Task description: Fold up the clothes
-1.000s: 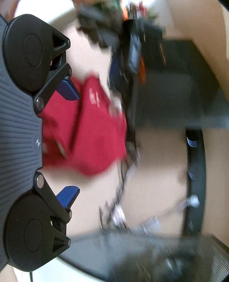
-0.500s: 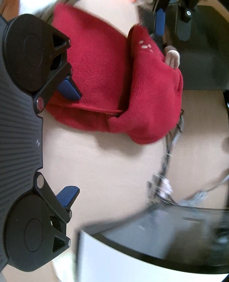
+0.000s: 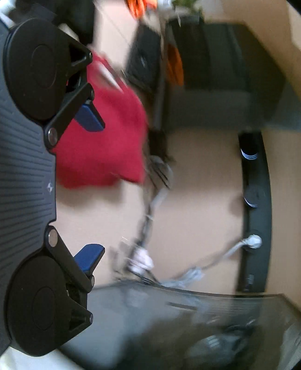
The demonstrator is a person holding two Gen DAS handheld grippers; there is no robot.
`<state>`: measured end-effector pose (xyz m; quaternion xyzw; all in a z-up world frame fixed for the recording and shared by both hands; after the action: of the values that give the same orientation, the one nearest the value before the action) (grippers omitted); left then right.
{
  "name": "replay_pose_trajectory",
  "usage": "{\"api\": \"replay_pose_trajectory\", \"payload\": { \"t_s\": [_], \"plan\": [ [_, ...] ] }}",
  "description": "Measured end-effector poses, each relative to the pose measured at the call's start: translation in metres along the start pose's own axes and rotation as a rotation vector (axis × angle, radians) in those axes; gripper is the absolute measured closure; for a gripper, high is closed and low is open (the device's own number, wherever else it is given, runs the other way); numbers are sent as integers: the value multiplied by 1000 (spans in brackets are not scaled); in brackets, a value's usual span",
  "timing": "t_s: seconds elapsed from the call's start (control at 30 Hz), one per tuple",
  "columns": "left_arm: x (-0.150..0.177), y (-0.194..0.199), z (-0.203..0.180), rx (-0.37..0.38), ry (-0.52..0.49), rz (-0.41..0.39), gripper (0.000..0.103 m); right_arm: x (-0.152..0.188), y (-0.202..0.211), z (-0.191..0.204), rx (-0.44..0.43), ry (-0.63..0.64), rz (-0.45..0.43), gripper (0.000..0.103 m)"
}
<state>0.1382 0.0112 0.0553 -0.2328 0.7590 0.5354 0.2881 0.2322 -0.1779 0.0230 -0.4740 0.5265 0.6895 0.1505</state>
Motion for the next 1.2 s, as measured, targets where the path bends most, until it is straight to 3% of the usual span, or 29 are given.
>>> {"api": "replay_pose_trajectory", "payload": {
  "t_s": [0.13,0.27,0.37,0.47,0.53,0.6,0.67,0.77,0.87,0.97,1.2],
  "plan": [
    [17,15,-15,114,7,59,0,-43,-89,-5,64,5,64,0],
    [38,14,-25,106,-37,121,0,-38,-171,-12,150,56,246,0],
    [43,13,-33,87,-89,158,0,-14,-187,-18,146,33,326,0],
    [43,22,-38,118,-132,198,0,-11,-153,-31,159,-50,239,0],
    [30,40,-29,185,-95,181,0,-10,-111,-43,61,-157,160,0],
    [8,66,-8,218,-9,91,0,-6,-70,-53,-74,-267,97,0],
    [-12,81,26,213,115,-4,0,5,-49,-53,-242,-356,120,0],
    [-39,79,75,152,250,-83,0,33,-47,-32,-336,-400,208,0],
    [-46,42,113,101,321,-10,0,58,-63,-17,-310,-392,278,0],
    [-40,20,133,93,352,60,0,64,-70,-28,-362,-472,279,0],
    [-33,-13,168,176,418,122,0,60,-96,-34,-486,-532,310,0]
  ]
}}
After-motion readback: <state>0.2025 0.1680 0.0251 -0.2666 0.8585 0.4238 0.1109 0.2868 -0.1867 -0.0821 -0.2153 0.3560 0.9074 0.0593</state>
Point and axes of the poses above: each gripper's, at about its wrist camera, not at the fingertips, and y roughly against the way its jaws point, z to its left, x to its underside, the point moved 3 cm from there along -y, roughly the way its jaws point, and after that the axes turned 6 degrees about z, right-handed, at the moved point
